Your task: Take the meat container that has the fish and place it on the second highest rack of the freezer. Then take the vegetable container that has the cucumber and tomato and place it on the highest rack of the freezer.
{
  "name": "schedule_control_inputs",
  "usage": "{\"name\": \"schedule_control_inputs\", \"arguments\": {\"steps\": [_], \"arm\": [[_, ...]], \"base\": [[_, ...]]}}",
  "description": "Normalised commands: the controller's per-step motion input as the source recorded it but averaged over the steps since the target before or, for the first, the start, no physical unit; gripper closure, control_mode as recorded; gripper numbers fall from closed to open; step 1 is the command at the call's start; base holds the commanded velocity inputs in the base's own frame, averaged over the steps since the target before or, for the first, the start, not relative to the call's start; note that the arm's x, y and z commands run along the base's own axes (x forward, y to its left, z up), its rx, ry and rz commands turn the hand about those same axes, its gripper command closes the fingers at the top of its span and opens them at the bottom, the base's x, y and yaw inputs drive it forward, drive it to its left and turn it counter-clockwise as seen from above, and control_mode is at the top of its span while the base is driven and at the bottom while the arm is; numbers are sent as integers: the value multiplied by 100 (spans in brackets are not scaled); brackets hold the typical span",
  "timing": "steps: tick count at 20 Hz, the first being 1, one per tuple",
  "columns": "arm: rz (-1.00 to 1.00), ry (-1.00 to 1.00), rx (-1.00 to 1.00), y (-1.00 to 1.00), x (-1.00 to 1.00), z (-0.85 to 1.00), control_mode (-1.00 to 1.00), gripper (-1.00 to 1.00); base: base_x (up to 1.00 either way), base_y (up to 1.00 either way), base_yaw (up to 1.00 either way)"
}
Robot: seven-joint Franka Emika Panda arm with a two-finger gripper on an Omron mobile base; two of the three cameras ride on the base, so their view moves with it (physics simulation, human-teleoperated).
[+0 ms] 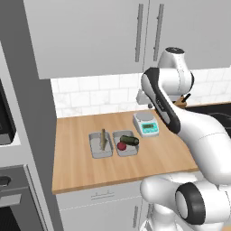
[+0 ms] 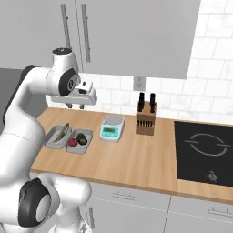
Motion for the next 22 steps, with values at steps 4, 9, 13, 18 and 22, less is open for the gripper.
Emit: {"name": "schedule_control_inputs", "arguments": {"steps": [4,9,13,18,22], "arm": [[0,-6,0,0,-26,-1,-100,-100],[0,3,0,10,-48,-33,-100,-100],[-5,8,0,41,-14,-66,-100,-100],[-29,4,0,76,0,-89,-100,-100],[-47,0,0,53,0,-81,-100,-100]], "base": [[0,0,0],[0,0,0],[0,0,0],[0,0,0],[0,0,0]]}}
